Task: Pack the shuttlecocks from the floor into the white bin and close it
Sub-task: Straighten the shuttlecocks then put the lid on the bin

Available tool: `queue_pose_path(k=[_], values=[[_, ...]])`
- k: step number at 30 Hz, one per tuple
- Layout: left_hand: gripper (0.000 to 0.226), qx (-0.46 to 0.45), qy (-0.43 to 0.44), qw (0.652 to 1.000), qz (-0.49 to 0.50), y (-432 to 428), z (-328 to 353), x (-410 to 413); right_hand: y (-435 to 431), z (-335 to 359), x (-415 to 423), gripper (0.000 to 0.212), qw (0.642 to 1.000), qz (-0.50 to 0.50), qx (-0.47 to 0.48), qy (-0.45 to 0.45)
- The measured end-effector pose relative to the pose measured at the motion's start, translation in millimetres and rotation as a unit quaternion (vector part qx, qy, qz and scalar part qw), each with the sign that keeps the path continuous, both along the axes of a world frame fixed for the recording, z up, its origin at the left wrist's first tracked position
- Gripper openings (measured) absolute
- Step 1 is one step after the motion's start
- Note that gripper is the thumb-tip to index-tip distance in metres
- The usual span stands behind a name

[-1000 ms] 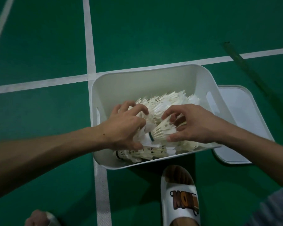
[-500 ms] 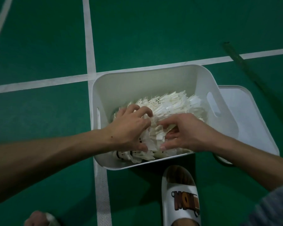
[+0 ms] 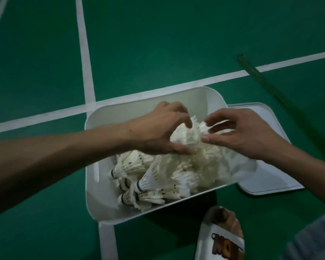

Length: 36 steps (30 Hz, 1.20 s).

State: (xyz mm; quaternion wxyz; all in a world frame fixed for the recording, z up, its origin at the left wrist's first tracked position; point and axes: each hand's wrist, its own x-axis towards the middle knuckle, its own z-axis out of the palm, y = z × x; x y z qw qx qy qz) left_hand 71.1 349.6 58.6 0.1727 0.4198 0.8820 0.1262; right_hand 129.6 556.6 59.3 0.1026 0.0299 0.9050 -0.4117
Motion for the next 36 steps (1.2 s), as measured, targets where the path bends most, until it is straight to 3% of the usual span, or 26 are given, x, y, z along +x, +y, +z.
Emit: queue_pose_path(k=[4, 9, 16, 22, 27, 31, 36], values=[[0.058, 0.008, 0.037, 0.998, -0.049, 72, 9, -43, 48, 1, 6, 0.049, 0.989, -0.131, 0.015, 0.064], [0.059, 0.017, 0.051, 0.995, -0.088, 174, 3, -87, 116, -22, 25, 0.039, 0.955, -0.287, 0.02, 0.072], [0.072, -0.138, 0.051, 0.979, -0.143, 285, -59, -127, 173, -84, 57, 0.046, 0.907, -0.42, 0.007, 0.005], [0.093, -0.244, -0.055, 0.96, -0.128, 315, -113, -140, 170, -134, 107, 0.062, 0.868, -0.484, 0.011, -0.109], [0.112, -0.271, -0.107, 0.954, -0.066, 314, -131, -151, 157, -152, 113, 0.074, 0.855, -0.497, -0.07, -0.134], [0.125, -0.256, -0.186, 0.949, -0.013, 313, -130, -156, 157, -155, 107, 0.082, 0.846, -0.513, -0.083, -0.119], [0.113, -0.195, -0.205, 0.958, 0.048, 315, -121, -149, 163, -154, 108, 0.088, 0.83, -0.539, -0.085, -0.114]])
